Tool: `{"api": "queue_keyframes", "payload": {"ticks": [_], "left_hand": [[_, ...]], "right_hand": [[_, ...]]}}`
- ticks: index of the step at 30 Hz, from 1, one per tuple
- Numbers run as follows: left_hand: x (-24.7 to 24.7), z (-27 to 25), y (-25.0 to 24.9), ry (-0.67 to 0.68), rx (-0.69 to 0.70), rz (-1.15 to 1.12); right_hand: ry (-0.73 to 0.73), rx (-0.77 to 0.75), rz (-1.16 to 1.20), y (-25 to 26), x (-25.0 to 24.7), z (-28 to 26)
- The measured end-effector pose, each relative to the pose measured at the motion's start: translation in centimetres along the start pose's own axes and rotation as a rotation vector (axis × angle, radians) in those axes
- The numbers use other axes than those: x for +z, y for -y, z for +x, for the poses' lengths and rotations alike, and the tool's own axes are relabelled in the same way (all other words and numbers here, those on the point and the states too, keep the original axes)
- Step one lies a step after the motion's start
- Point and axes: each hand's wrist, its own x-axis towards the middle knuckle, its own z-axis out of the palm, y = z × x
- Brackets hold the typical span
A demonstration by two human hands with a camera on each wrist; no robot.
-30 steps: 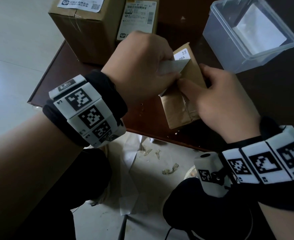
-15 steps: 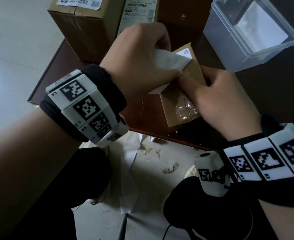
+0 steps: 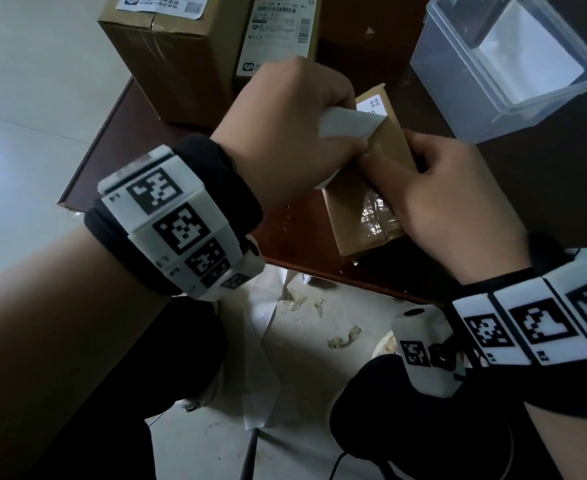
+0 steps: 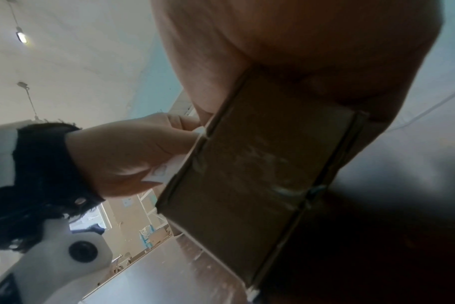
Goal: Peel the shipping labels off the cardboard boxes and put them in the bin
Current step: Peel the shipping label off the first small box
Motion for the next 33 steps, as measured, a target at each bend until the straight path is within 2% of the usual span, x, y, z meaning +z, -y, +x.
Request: {"api": "queue_keyframes", "payload": {"ticks": [5,10,25,33], "left_hand": [[0.6,-0.4,-1.1,-0.064,-0.005,0.096],[0.8,-0.8,-1.7,-0.075,-0.044,0.287],[0.3,-0.4,-0.5,-0.049,-0.027,0.04],[-0.1,-0.1,0.0,0.003,0.003,0.012]], "right_hand": [[-0.052,-0.031,0.013,-0.5,0.2,0.3],[-0.077,-0.056,-0.018,-0.7,0.6,0.2],[-0.048,-0.052,-0.032,-0.4,0.3,0.0],[-0.033,-0.051,-0.059,-0.4,0.1,0.1]]}}
